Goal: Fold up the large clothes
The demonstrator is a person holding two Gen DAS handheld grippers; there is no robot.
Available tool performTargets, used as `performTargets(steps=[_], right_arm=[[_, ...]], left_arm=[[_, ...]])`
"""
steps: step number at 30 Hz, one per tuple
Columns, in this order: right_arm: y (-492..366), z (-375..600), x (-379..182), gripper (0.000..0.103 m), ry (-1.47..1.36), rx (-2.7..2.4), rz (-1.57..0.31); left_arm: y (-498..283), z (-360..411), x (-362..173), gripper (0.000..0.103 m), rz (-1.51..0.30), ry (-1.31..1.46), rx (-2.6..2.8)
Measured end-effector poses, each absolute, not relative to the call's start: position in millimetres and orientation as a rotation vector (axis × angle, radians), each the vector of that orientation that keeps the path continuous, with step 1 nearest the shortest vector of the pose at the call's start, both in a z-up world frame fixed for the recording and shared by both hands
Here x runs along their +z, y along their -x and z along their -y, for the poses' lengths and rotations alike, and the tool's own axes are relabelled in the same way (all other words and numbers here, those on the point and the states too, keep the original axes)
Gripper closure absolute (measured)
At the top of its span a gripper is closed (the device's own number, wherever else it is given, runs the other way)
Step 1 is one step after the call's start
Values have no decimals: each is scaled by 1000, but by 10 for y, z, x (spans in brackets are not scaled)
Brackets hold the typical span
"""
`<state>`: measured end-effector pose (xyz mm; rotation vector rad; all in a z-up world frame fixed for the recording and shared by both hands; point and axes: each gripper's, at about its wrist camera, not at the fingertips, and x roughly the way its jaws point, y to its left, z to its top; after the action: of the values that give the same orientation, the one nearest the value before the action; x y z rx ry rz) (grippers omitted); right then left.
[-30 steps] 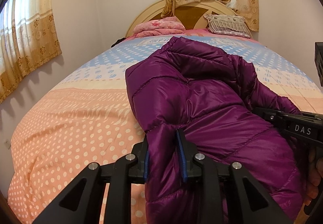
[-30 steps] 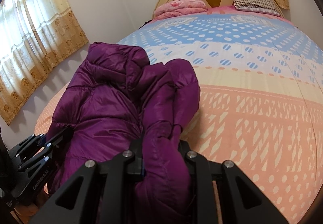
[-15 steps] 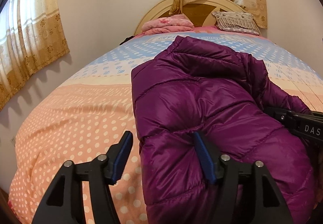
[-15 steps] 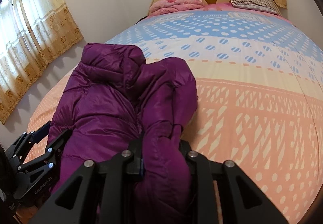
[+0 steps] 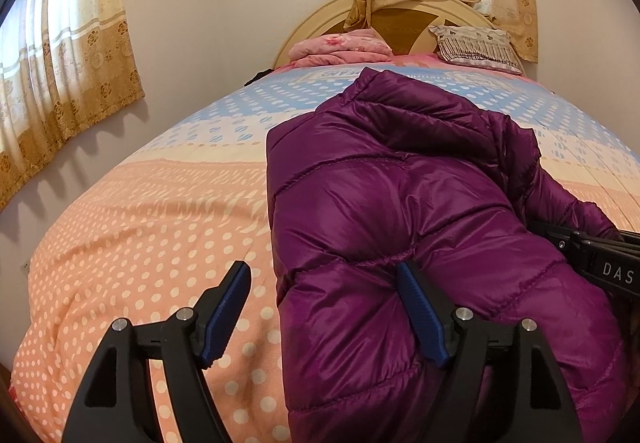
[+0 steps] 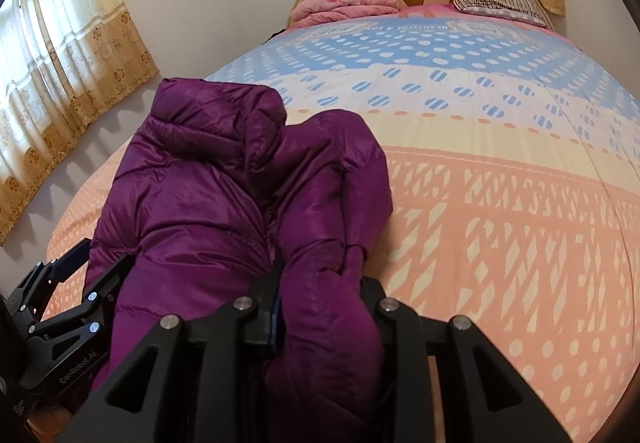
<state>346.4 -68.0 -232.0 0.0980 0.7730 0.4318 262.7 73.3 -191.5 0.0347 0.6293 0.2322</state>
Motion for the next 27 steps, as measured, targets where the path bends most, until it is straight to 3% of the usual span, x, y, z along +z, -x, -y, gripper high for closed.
performTargets(steps=[11, 14, 16, 27], right_arm=[[-3470, 649, -2272, 63, -44, 380, -795], [-3331, 756, -2101, 50, -111, 384, -779], [-3112, 820, -1907, 36, -104, 368, -728], [-1699, 1176, -954, 20, -87, 326, -463]], left_arm=[[-2644, -738, -1849, 25, -654, -55, 235], [-2453, -741, -1623, 25, -628, -55, 251], [-2220, -761, -1400, 25, -576, -38, 250], [-896, -652, -340, 23, -348, -41, 254]])
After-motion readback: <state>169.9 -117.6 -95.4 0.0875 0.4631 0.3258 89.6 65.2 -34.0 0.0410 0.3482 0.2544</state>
